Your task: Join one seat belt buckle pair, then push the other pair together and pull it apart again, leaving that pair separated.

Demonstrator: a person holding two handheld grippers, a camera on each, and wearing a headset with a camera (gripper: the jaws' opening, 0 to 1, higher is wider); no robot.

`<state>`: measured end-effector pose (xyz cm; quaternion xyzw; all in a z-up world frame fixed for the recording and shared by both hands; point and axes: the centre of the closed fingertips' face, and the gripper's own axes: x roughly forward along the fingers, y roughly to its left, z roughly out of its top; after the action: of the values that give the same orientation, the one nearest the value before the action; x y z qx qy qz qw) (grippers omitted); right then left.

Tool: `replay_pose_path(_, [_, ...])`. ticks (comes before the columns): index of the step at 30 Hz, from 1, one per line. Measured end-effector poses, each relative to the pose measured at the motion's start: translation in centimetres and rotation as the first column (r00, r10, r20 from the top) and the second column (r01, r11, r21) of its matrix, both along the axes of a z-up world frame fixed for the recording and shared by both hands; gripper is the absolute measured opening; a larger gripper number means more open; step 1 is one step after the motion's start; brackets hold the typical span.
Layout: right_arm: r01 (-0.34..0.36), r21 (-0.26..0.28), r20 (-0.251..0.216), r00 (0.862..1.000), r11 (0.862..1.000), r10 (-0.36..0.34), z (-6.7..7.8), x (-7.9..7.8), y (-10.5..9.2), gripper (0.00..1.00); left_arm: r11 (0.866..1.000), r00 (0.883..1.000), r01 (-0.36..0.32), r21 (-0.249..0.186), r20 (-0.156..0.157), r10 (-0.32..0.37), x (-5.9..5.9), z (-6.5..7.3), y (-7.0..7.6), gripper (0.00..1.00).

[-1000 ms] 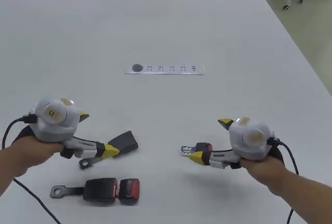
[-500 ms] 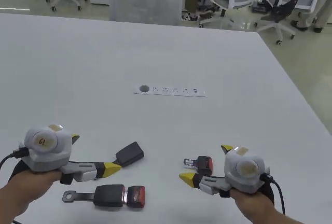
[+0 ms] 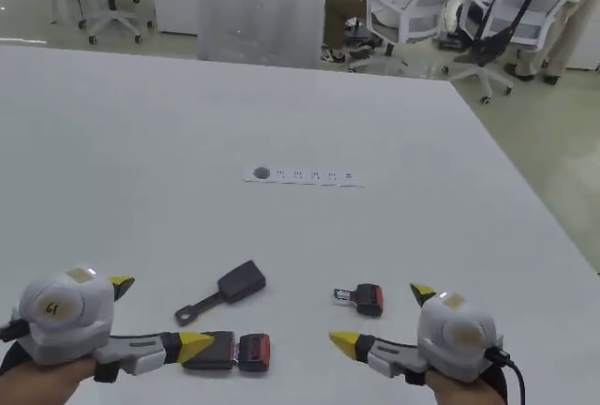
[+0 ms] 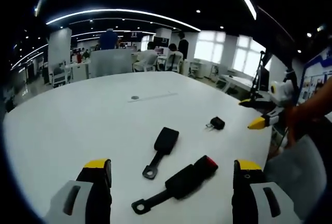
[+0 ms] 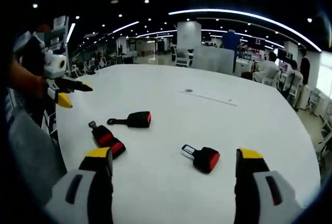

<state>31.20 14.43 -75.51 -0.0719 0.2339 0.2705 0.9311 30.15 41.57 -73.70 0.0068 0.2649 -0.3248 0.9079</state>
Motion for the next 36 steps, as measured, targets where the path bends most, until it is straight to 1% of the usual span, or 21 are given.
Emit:
replay_pose_path(4, [0.007, 0.010, 0.009, 1.000, 1.000, -0.007, 0.1, -1.1, 0.2, 1.00, 1.000, 1.000, -0.016, -0.005, 0.001, 0.016, -1.4, 0.2, 1.1, 1.00])
replay_pose_path(8, [0.009, 0.015, 0.018, 1.000, 1.000, -0.010, 0.3, -2.0, 0.5, 1.00, 0.999, 0.999, -0.039, -0.023, 0.004, 0.039, -2.4, 0.5, 2.0, 1.00])
replay_pose_path(11, [0.013, 0.014, 0.022, 1.000, 1.000, -0.014, 0.3, -2.4, 0.7, 1.00, 0.999, 0.999, -0.044, -0.024, 0.011, 0.045, -3.1, 0.4, 2.5, 1.00])
replay_pose_path(13, [0.020, 0.018, 0.025, 0.999, 1.000, -0.020, 0.4, -2.6, 0.7, 1.00, 0.999, 0.999, -0.045, -0.020, 0.023, 0.046, -3.6, 0.5, 2.7, 1.00])
replay_pose_path(14, [0.022, 0.017, 0.025, 0.999, 1.000, -0.023, 0.3, -2.7, 0.7, 1.00, 0.999, 0.999, -0.048, -0.025, 0.025, 0.048, -3.8, 0.6, 2.9, 1.00])
replay_pose_path(17, [0.026, 0.021, 0.025, 0.999, 0.999, -0.027, 0.3, -3.1, 0.8, 1.00, 0.998, 0.999, -0.049, -0.028, 0.023, 0.050, -4.2, 0.5, 2.9, 1.00])
replay_pose_path(22, [0.024, 0.016, 0.024, 0.999, 1.000, -0.025, 0.3, -3.4, 0.7, 1.00, 0.999, 0.999, -0.036, -0.028, 0.021, 0.036, -4.4, 0.5, 2.5, 1.00])
replay_pose_path(31, [0.039, 0.020, 0.035, 0.999, 0.999, -0.040, 1.0, -3.4, -0.1, 1.00, 0.999, 0.999, -0.018, -0.031, 0.032, 0.019, -4.0, 1.1, 1.8, 1.00])
replay_pose_path(33, [0.039, 0.016, 0.048, 0.998, 0.999, -0.039, 1.2, -3.3, -0.1, 1.00, 0.999, 0.999, -0.017, -0.032, 0.033, 0.018, -4.0, 1.3, 1.7, 1.00])
replay_pose_path(36, [0.040, 0.022, 0.041, 0.998, 0.999, -0.041, 1.0, -3.4, -0.3, 1.00, 0.999, 0.999, -0.016, -0.035, 0.036, 0.018, -3.9, 1.4, 1.6, 1.00])
